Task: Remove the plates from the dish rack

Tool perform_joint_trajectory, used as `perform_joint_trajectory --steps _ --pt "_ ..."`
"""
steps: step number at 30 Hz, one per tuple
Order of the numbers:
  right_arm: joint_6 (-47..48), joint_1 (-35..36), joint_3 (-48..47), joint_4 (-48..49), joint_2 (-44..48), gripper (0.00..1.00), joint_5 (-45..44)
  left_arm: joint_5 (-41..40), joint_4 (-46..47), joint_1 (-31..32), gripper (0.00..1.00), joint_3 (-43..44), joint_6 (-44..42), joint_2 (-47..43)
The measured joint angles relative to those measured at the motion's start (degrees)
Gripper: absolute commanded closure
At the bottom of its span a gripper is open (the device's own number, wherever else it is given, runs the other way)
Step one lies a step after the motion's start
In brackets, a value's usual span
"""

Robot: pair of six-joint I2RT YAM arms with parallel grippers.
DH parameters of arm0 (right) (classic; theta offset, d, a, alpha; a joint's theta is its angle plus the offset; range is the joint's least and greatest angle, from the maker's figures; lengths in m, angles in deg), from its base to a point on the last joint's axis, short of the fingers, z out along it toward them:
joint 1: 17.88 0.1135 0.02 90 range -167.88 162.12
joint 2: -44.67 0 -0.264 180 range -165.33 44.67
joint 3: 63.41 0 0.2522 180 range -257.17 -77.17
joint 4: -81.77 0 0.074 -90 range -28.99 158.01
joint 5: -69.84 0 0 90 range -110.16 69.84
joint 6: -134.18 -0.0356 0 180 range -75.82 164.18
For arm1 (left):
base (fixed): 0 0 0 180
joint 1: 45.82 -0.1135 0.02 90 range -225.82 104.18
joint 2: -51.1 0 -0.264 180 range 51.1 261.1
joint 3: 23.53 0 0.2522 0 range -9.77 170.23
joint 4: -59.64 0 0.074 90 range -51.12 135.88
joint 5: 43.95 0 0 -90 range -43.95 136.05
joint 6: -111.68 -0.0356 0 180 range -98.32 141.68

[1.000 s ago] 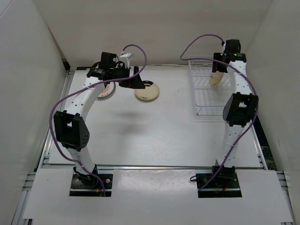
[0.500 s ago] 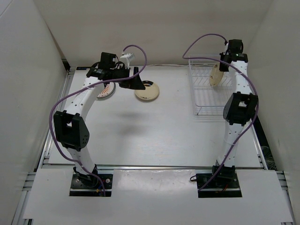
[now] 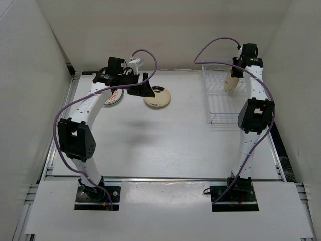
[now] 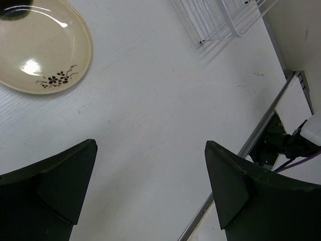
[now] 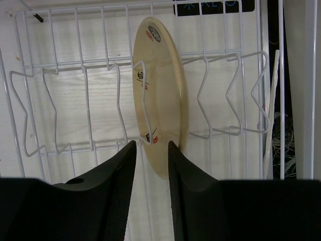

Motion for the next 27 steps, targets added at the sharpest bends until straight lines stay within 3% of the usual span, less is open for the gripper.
perform_joint_trajectory --steps 6,14,21,27 --pt "-0.3 0.1 -0.1 -0.2 0.1 0.57 0.8 0.0 -0.2 0.0 0.0 -0.2 -0.2 0.0" --pt "-3.2 -0.2 -0.1 -1.6 4.1 0.21 4.1 0.0 -0.2 0.0 0.0 -0.2 -0.2 0.0" --pt "-3.5 -1.3 -0.1 -1.7 9.2 0.17 5.0 0.0 -0.2 0.0 0.0 -0.2 -0.2 0.0" --pt "-2.6 -2.4 -0.1 -1.7 7.6 0.21 4.5 0.0 -0.2 0.0 0.0 -0.2 -0.3 0.0"
